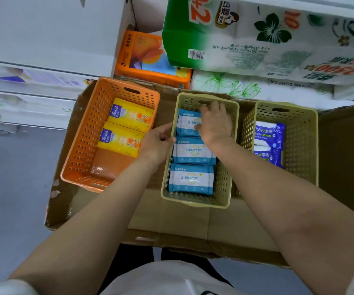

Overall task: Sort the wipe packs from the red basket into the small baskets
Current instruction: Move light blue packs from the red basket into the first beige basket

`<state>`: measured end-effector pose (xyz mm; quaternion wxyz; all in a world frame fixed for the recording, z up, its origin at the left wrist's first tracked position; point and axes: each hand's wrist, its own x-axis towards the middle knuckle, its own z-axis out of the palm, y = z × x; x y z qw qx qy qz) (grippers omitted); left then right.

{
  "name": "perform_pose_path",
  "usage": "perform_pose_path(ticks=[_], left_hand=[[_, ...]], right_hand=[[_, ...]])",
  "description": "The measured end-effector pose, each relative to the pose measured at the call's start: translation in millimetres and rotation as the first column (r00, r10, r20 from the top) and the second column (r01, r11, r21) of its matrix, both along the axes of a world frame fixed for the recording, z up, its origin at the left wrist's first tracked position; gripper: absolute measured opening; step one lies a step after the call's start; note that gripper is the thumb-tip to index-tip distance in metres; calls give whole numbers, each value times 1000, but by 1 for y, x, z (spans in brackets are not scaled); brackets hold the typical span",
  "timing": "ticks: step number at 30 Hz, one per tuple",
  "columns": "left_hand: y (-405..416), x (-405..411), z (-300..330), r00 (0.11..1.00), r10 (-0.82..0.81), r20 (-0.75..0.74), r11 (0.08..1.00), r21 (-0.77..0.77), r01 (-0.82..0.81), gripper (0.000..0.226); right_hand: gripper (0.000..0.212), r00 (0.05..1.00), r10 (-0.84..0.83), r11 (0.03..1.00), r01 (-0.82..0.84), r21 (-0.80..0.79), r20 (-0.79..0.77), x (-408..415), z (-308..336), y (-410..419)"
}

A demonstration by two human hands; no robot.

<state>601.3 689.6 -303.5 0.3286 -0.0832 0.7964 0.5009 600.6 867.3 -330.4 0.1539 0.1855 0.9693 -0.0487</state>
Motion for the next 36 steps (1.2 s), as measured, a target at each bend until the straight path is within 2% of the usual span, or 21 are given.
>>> perform_pose_path(ticks=[8, 13, 17, 21, 27, 30, 36], left_hand=[[-9, 0, 26, 975, -79, -209, 990, -129, 53, 41], [-61, -10, 76, 901, -232, -367, 965, -200, 168, 35], [-144, -31, 123, 773, -385, -504, 914, -324, 244, 36], [-261, -50, 169, 627, -437, -645, 889, -417, 190, 35], [-442, -72, 225, 454, -510, -731, 834, -548, 55, 39], [-513, -79, 243, 413, -528, -742, 813, -582, -7, 42], [-607, -112, 250, 412, -468, -781, 830, -549, -97, 45]], right_hand=[[48, 1000, 16, 990, -13, -140, 18, 13, 34, -2], [44, 998, 55, 994, -55, -91, 4, 12, 100, -25], [39, 989, 99, 993, -106, -58, -108, 5, 166, -80], [43, 943, 144, 988, -156, -17, -299, 1, 222, -165], [38, 766, 147, 977, -213, -31, -626, 6, 273, -314], [36, 717, 149, 966, -253, -55, -681, 5, 282, -383], [38, 731, 164, 940, -319, -119, -662, -21, 283, -479]])
